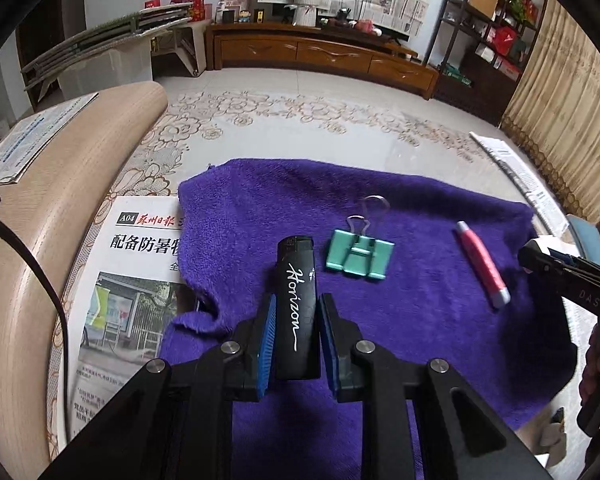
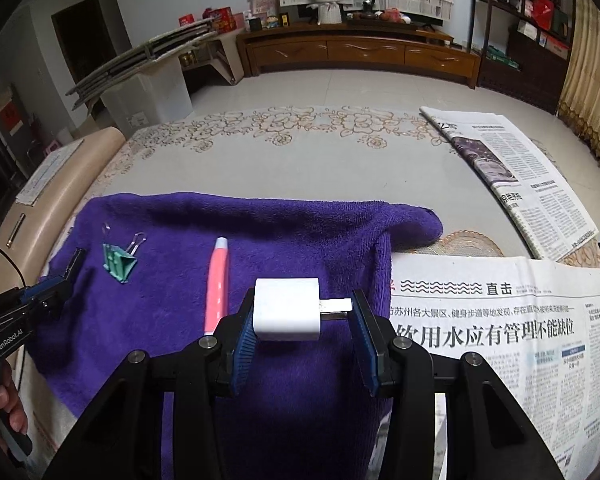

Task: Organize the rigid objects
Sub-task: 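Carry lighter and charger plug onto the purple towel and open both tools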

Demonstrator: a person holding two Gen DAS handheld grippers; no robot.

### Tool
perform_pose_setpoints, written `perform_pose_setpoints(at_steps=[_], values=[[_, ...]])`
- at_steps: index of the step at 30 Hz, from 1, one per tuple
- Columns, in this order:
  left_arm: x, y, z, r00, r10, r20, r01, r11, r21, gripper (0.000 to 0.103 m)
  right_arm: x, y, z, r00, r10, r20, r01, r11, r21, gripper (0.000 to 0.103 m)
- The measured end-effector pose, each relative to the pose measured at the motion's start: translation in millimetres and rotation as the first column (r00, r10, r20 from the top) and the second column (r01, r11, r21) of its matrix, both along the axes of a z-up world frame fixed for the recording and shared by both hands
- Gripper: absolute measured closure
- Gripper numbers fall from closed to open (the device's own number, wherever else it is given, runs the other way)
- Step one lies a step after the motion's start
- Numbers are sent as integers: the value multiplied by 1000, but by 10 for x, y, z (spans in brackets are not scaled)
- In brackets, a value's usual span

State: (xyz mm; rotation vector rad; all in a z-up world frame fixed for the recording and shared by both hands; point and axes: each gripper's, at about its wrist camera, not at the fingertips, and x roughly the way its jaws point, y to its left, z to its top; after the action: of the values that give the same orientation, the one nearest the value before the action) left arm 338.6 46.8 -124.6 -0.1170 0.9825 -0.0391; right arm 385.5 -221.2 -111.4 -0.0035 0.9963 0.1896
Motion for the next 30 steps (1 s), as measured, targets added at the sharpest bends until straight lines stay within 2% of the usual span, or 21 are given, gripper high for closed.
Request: perform_pose_setpoints(at_steps=[6,18,22,23,26,28,30], values=[[58,-14,-97,1000,-18,-26,19,999,36,82,147,60,-119,1000,22,-20,-23,999,-38,59],[79,-82,-123,997,-53,-55,58,994,92,82,134,223,-249,992,110,-56,-115,987,-111,59],[75,-98,-121,996,-55,-69,62,993,100,81,142,199,-253,991,120,-61,-125,988,-93,59],[71,-101,-121,996,-57,-74,65,993,104,77,146,204,-249,990,127,-64,-133,986,-98,59],[50,-104,-126,994,-52,-93,62,992,108,54,133,222,-254,986,154,-67,-161,981,-106,55],[21,-106,-120,993,-62,-99,70,994,84,49,111,242,-246,981,176,-76,-183,977,-105,50],[-25,-109,-100,993,-58,-98,66,995,77,40,73,267,-235,977,198,-82,-207,972,-112,43]])
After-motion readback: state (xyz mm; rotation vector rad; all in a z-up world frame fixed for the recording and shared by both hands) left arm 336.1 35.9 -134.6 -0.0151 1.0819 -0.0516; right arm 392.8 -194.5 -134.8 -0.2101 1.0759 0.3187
